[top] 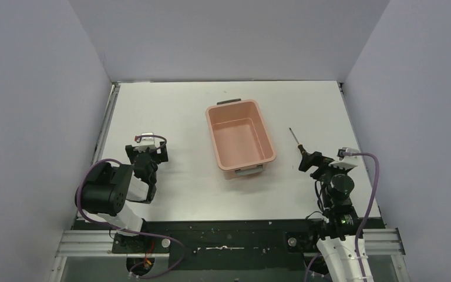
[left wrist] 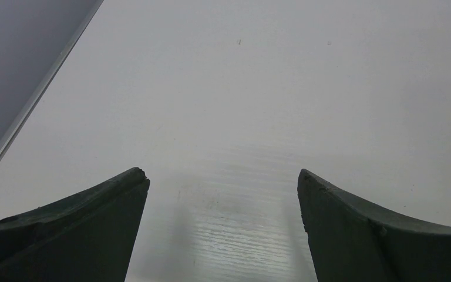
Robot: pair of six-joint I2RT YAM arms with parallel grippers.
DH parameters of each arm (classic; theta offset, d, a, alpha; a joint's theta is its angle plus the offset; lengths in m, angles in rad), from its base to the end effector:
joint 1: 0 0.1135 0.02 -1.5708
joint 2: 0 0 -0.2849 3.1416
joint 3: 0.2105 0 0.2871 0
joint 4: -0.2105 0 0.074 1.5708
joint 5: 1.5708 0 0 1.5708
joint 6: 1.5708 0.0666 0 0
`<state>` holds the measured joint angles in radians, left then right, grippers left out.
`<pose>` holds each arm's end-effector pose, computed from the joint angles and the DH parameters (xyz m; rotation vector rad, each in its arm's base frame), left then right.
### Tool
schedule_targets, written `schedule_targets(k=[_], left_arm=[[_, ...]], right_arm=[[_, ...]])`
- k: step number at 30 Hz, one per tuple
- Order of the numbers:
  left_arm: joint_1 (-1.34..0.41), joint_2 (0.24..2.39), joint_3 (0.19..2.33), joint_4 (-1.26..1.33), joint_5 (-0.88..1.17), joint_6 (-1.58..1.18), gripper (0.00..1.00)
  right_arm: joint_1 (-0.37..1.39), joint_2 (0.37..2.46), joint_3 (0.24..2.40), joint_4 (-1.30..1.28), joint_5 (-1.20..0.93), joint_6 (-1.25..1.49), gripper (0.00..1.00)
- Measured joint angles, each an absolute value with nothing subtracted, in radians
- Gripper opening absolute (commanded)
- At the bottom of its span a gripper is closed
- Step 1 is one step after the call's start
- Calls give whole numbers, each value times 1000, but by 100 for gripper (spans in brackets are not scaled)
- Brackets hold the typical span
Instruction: Put the screwdriver in the bin
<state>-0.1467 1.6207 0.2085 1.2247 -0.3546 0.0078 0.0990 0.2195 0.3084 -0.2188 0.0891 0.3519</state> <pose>0.2723 -0.0169 0.1048 -0.1226 1.7469 0.2101 0.1552 0.0095 0.2420 0.2813 1.6836 0.2606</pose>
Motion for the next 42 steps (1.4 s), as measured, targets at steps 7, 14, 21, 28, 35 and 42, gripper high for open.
schedule_targets(k=[7,14,21,28,35,42], left_arm=[[-144,1621,208,1223,-350,8,97],[-138,1621,210,1222,-339,8,97],[-136,1621,210,1222,-334,8,97],[-136,1621,210,1222,-332,8,97],[-135,1621,210,1222,-332,8,97],[-131,1621,211,1221,-331,8,97]], right_arm=[[99,587,625,-294,115,317,100],[99,1229,1274,-472,123,207,100],[99,1691,1409,-698,102,120,100],[86,1893,1312,-740,101,89,82],[73,1914,1295,-691,101,73,10],[72,1924,1369,-793,90,56,0]])
